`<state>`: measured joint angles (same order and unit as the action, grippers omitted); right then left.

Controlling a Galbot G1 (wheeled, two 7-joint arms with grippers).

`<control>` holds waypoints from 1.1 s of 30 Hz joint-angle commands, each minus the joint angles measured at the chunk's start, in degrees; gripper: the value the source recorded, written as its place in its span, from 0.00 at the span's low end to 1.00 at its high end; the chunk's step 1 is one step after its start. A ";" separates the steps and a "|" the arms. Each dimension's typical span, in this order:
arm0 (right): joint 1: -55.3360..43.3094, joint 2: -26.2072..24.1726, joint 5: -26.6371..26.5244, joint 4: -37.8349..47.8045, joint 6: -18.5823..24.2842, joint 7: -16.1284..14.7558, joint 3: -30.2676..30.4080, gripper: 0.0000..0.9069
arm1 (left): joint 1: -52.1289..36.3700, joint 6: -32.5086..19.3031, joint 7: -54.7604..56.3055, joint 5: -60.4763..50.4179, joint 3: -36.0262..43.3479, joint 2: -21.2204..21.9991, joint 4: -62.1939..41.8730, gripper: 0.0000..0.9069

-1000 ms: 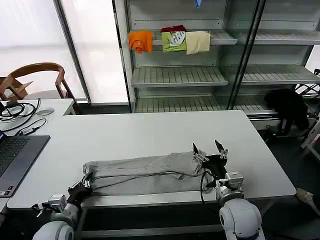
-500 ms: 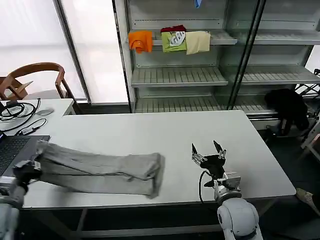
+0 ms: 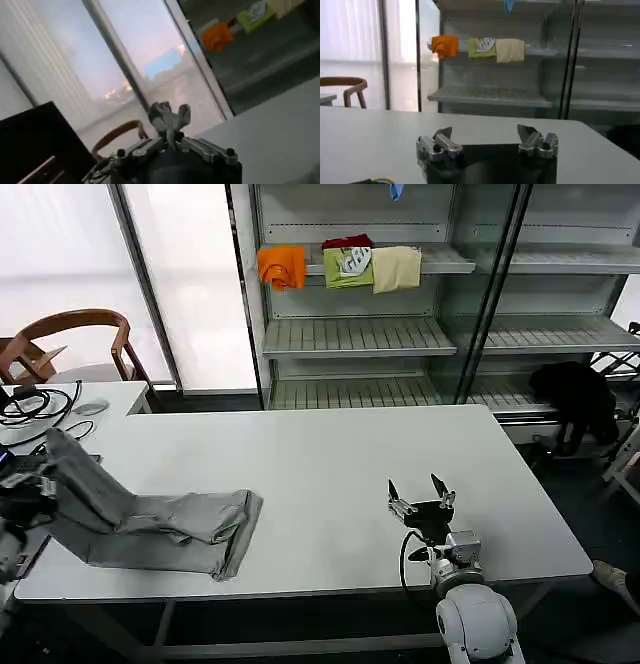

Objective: Fold and organize the clothes.

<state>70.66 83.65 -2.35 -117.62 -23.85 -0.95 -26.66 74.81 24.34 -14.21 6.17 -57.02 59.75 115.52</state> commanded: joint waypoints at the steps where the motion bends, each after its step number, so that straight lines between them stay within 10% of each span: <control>1: 0.94 -0.81 -1.20 -0.42 0.10 0.06 -0.90 1.00 | 0.82 5.91 5.28 -5.43 28.18 17.12 12.16 0.01; 14: 2.26 -1.53 -1.54 -1.35 0.66 -0.01 -1.49 1.00 | 1.56 3.91 7.01 -13.09 36.93 20.81 1.40 0.03; 16: 2.16 -1.32 -1.28 -1.27 0.69 -0.04 -1.16 1.00 | 1.46 3.42 8.11 -13.16 36.93 21.19 -0.03 1.00; 33: 0.64 0.49 0.38 -0.37 0.68 -0.63 0.39 1.00 | 5.60 -1.55 13.32 4.24 29.35 22.46 13.24 1.00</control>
<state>71.42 83.97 -2.12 -118.07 -23.13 -1.55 -26.45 76.95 24.04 -2.20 0.88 -22.02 82.54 118.33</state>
